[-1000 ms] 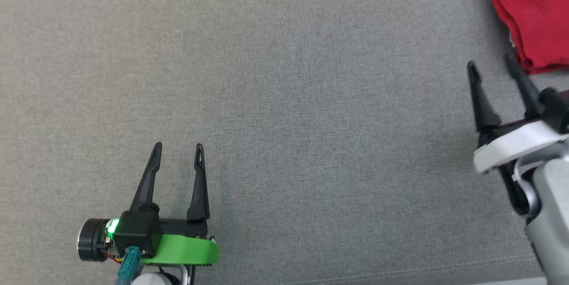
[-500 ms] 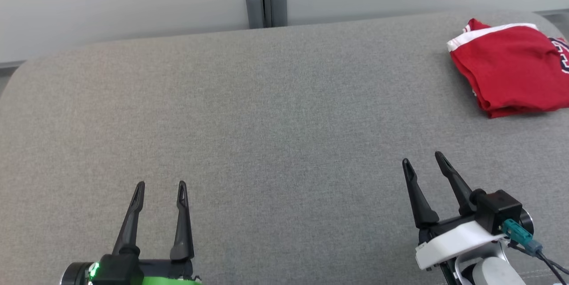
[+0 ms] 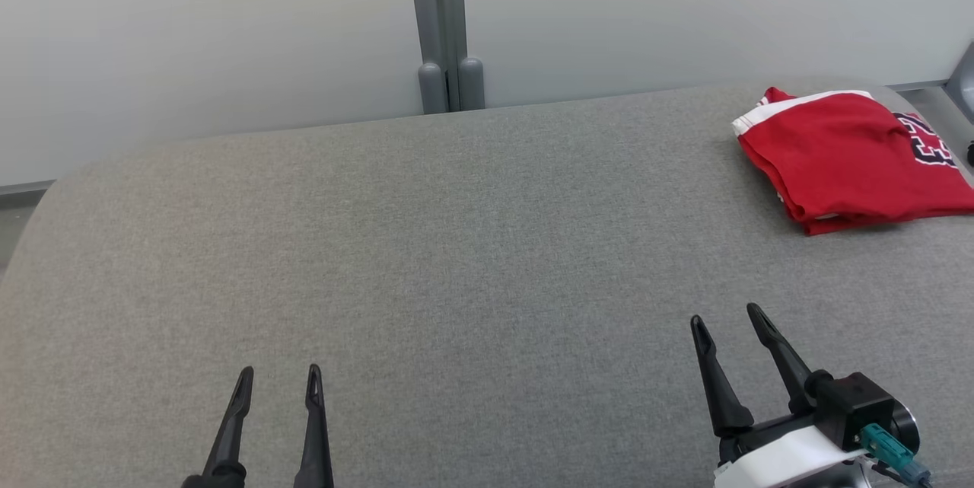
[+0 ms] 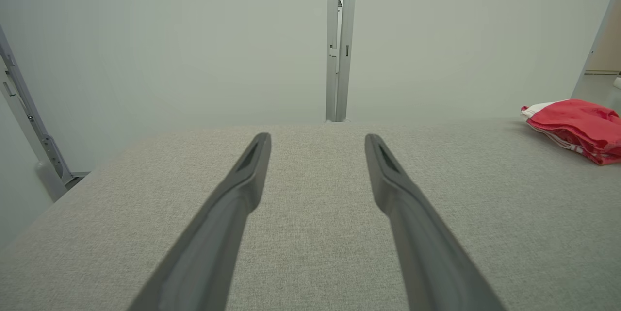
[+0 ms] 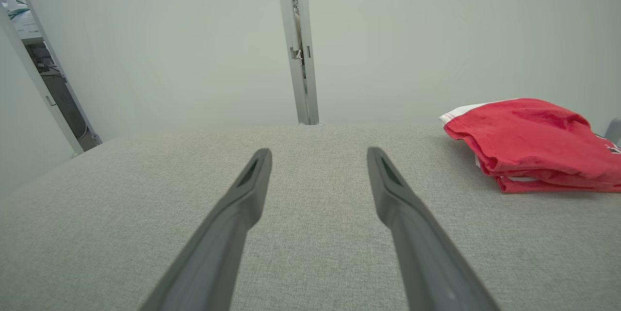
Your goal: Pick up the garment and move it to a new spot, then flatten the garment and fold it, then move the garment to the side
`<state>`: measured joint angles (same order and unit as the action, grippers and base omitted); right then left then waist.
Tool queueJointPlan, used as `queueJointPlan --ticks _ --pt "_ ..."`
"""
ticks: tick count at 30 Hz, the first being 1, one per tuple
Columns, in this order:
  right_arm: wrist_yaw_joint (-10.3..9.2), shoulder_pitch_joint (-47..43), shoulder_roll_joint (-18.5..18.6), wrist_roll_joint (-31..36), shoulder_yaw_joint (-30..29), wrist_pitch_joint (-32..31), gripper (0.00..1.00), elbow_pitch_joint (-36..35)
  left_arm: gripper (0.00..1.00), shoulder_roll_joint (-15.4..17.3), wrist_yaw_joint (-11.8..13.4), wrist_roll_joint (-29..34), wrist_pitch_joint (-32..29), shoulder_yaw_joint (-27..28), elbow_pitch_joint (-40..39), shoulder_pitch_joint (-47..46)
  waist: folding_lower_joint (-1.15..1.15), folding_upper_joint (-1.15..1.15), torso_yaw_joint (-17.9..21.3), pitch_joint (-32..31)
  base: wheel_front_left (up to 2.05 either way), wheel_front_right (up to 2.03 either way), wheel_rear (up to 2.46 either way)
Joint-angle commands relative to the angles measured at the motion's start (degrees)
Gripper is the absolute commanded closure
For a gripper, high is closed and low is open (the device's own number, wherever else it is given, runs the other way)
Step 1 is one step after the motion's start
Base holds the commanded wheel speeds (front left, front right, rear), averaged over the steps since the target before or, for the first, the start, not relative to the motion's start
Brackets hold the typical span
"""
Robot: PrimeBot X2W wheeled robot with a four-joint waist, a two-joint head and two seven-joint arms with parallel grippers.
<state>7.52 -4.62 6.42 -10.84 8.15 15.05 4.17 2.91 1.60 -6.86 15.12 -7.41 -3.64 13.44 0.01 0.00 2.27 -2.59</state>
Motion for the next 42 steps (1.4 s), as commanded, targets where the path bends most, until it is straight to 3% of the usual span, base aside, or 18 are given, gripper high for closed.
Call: queueJointPlan --ticks 1,22,23,27,42 --pt "-0.07 -0.9 -0.1 0.3 0.0 0.1 0.0 -0.3 0.0 0.0 0.3 -0.2 0.0 0.1 0.1 0.7 -0.01 0.0 0.1 -0.2 0.0 0.0 0.0" --pt "-0.07 -1.7 -0.9 0.9 -1.0 0.1 0.0 -0.4 0.0 0.0 -0.6 0.8 0.0 0.3 1.0 1.2 -0.01 0.0 -0.7 0.0 0.0 0.0 0.0" --pt "0.01 -1.0 -0.8 0.5 -1.0 0.0 1.0 -0.2 1.0 0.0 -0.5 0.6 0.0 0.1 1.2 0.6 -0.01 0.0 -0.7 0.0 0.0 0.0 0.0" --pt "0.01 -1.5 -0.9 -0.4 -0.9 -0.2 1.0 1.3 1.0 0.0 -0.5 -0.4 -0.1 -0.2 2.6 0.7 -0.01 0.0 -0.7 0.0 0.0 0.0 0.0" --pt "0.0 1.1 -0.4 -17.4 -2.4 -3.4 1.0 2.9 1.0 1.1 -2.1 -18.4 -3.2 1.2 5.4 -3.3 -0.01 0.0 -0.9 0.3 0.0 0.0 0.0"
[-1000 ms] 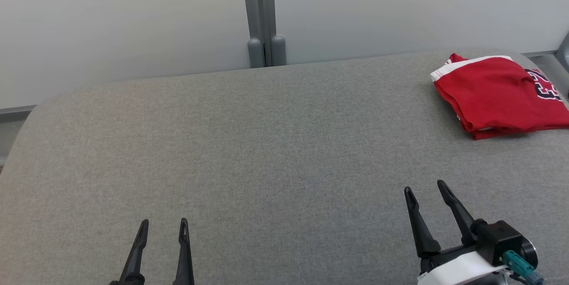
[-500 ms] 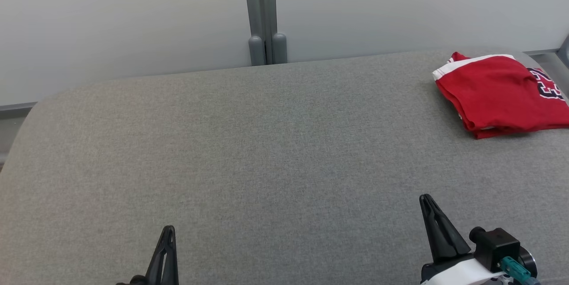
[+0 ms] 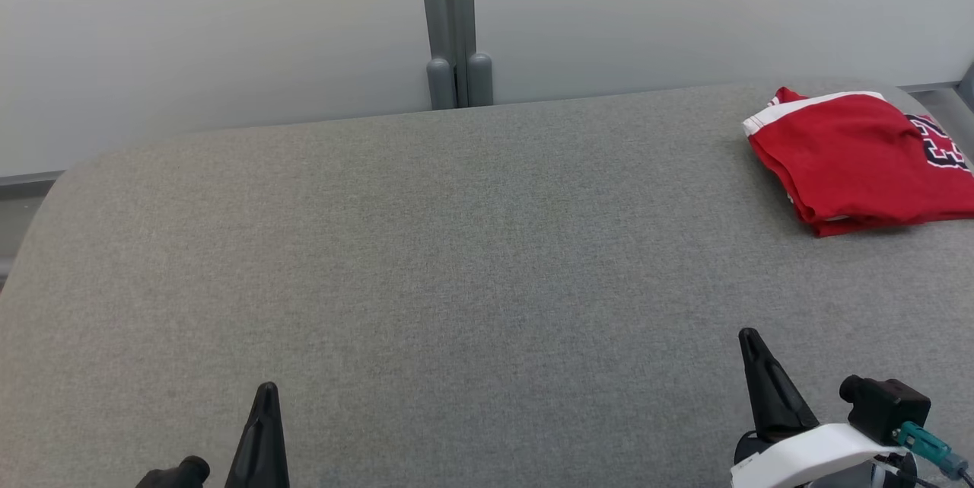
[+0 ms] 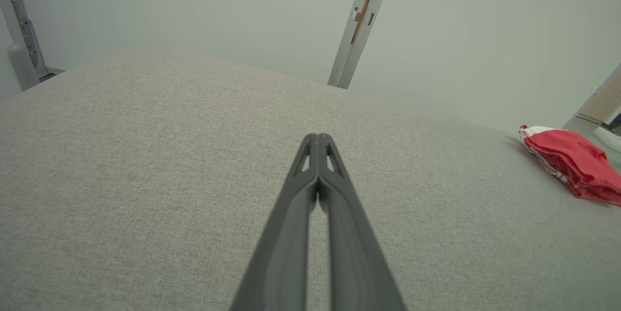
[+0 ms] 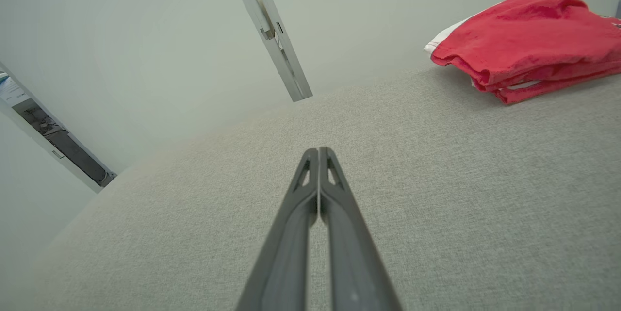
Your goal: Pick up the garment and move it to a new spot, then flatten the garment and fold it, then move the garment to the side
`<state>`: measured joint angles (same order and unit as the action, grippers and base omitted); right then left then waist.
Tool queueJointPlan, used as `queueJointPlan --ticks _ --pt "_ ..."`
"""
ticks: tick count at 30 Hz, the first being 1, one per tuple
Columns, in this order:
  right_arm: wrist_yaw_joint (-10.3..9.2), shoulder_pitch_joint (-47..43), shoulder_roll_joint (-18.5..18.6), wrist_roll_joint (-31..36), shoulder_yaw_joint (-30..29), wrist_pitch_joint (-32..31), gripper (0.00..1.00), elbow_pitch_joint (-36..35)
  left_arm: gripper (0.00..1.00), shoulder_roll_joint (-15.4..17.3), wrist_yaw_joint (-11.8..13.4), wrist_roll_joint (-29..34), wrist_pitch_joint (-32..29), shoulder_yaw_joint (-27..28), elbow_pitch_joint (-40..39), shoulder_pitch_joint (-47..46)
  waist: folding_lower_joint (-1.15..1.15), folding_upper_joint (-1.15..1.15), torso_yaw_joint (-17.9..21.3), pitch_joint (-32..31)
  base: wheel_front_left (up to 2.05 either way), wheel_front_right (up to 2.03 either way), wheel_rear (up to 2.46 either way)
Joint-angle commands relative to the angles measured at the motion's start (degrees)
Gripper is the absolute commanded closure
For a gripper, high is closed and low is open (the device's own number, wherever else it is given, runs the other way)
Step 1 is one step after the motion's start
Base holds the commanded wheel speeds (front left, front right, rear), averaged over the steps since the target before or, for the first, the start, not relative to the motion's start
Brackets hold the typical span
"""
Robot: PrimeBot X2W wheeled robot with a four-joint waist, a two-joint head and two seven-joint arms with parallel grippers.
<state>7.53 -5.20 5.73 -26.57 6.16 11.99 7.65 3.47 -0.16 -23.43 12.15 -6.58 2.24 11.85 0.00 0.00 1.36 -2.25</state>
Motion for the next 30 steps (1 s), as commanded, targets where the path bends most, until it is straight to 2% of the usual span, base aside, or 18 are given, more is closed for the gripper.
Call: queueJointPlan --ticks 1,30 --pt "-0.01 1.8 0.3 -2.8 -0.5 -0.6 1.0 -0.5 1.0 0.6 -0.5 -3.0 -0.4 0.5 -0.2 -2.0 0.0 0.0 0.0 0.0 0.0 0.0 0.0" --pt "-0.02 5.5 0.2 -27.5 -3.5 -6.0 1.0 1.9 1.0 1.7 -3.2 -29.1 -5.7 3.3 4.3 -8.2 0.0 0.0 -0.4 0.7 0.0 0.0 0.0"
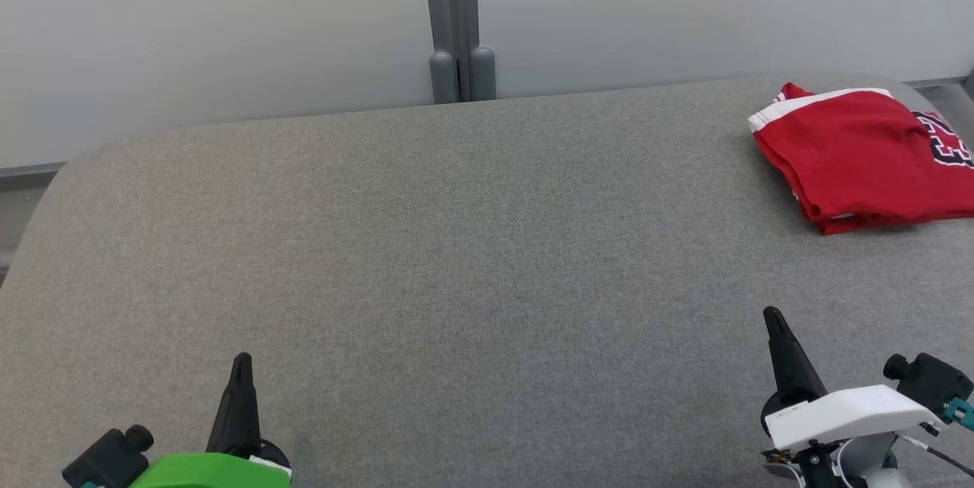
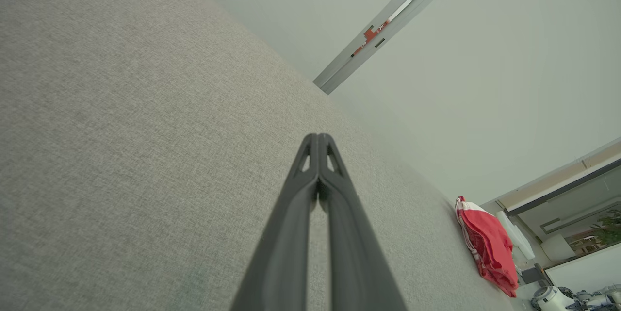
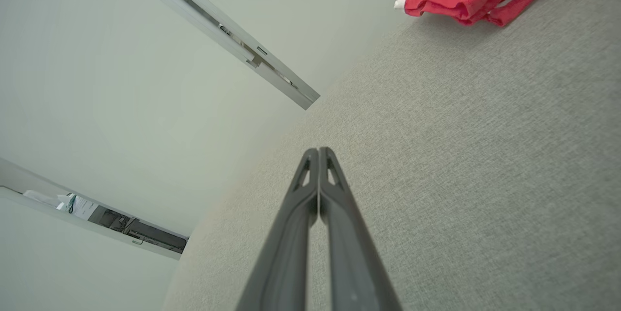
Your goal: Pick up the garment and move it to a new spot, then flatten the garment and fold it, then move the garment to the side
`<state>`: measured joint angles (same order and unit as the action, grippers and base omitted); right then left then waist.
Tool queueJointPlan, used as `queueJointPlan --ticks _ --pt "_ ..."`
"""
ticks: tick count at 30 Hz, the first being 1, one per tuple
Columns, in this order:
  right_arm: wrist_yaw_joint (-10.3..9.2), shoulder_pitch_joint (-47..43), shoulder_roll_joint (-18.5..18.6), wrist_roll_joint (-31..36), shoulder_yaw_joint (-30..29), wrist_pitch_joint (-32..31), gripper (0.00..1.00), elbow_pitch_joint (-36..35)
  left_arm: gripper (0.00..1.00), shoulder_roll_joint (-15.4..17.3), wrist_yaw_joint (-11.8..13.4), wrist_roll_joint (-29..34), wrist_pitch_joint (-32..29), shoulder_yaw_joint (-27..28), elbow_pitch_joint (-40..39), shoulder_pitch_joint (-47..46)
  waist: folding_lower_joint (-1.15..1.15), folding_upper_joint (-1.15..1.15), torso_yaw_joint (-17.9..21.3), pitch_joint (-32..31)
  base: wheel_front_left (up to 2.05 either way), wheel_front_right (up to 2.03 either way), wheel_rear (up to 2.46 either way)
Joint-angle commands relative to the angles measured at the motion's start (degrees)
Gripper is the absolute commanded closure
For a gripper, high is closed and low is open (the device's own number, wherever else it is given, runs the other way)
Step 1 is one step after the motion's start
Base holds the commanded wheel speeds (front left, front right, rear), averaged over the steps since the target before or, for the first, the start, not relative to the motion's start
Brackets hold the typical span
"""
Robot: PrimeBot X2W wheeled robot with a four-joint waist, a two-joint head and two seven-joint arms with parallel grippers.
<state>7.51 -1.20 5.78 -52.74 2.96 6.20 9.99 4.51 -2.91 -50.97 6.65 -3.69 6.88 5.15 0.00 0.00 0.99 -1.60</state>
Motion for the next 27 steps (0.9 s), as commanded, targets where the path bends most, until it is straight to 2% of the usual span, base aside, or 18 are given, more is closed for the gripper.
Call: queueJointPlan --ticks 1,27 --pt "0.0 1.6 0.2 -1.9 -0.4 -0.4 1.0 -0.4 1.0 0.6 -0.5 -2.3 -0.3 0.5 -0.2 -1.7 0.0 0.0 0.0 0.0 0.0 0.0 0.0" --pt "0.0 4.1 -0.3 -18.2 -3.1 -4.6 1.0 1.4 1.0 0.8 -2.2 -19.4 -4.5 3.1 2.6 -5.8 0.0 0.0 -0.3 0.6 0.0 0.0 0.0"
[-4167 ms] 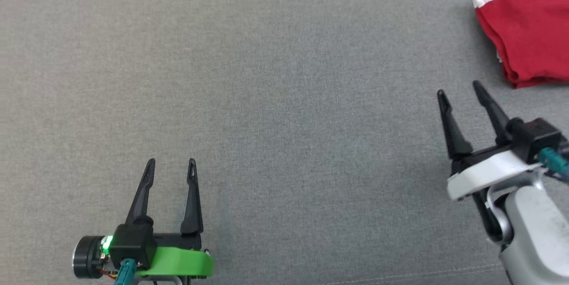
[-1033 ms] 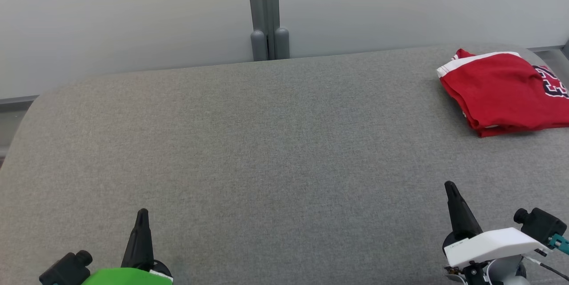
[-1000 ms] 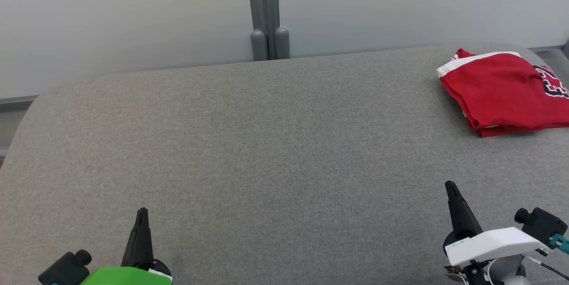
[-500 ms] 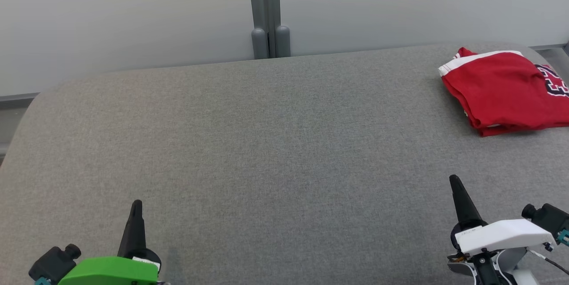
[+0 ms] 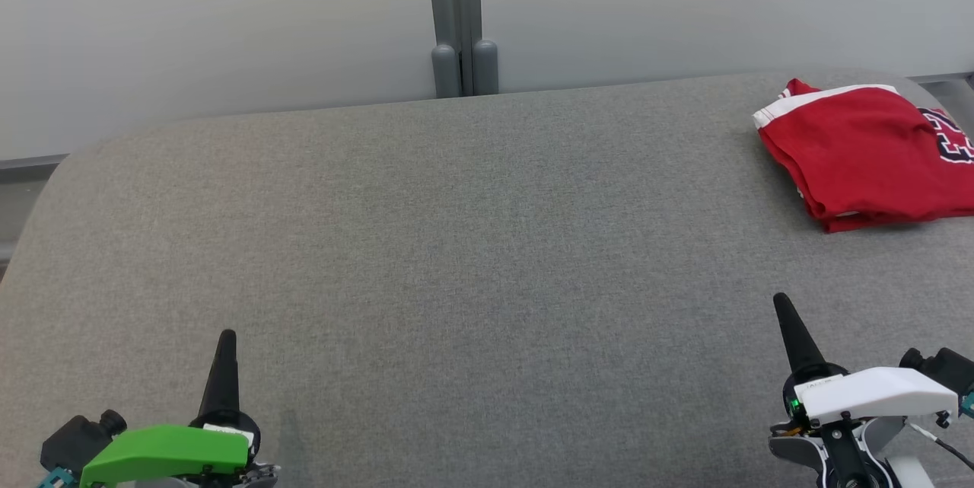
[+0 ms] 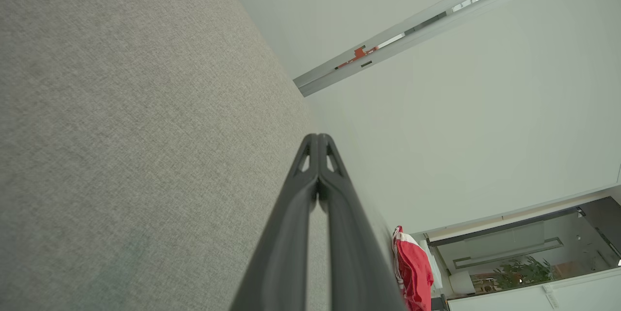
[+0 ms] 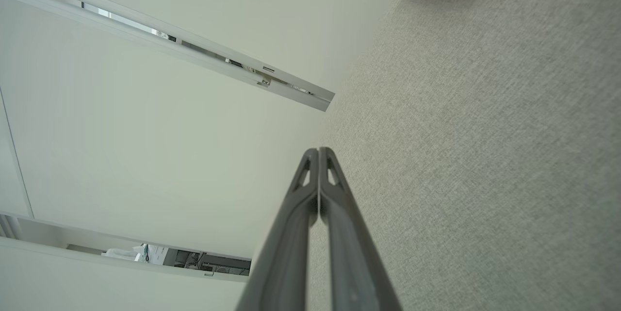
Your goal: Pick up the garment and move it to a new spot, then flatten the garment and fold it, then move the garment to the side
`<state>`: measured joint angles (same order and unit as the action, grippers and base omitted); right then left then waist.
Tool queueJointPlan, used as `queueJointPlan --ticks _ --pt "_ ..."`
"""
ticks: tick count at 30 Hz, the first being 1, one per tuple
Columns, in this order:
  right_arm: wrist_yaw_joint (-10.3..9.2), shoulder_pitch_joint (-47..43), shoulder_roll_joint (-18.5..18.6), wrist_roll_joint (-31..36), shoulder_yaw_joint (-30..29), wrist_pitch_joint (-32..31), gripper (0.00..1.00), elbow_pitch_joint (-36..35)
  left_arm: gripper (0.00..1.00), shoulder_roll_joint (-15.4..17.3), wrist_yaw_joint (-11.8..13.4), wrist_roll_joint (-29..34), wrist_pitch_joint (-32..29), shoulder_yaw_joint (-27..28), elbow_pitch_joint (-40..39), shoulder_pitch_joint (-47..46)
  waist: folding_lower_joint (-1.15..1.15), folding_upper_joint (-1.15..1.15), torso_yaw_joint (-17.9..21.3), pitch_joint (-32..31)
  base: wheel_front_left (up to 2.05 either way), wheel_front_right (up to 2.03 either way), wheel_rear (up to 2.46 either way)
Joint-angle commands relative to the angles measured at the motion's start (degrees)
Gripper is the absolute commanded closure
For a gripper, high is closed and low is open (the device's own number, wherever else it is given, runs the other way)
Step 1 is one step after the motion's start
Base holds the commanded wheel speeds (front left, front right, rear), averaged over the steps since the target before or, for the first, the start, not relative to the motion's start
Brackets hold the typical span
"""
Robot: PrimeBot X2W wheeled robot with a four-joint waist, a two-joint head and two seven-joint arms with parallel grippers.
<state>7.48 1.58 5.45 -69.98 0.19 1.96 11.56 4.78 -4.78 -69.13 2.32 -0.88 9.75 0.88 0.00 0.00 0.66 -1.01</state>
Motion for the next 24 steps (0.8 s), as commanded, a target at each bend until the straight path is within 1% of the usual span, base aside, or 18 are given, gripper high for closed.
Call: queueJointPlan --ticks 1,24 --pt "0.04 1.4 0.0 -1.4 -0.4 -0.5 1.0 -0.2 1.0 0.5 -0.4 -1.7 -0.3 0.4 -0.1 -1.6 0.0 0.0 0.0 0.0 0.0 0.0 0.0" --pt "0.03 3.0 -0.5 -12.7 -2.5 -3.6 1.0 1.1 1.0 0.3 -1.6 -13.4 -3.5 2.6 2.0 -4.5 0.0 0.0 -0.3 0.5 0.0 0.0 0.0"
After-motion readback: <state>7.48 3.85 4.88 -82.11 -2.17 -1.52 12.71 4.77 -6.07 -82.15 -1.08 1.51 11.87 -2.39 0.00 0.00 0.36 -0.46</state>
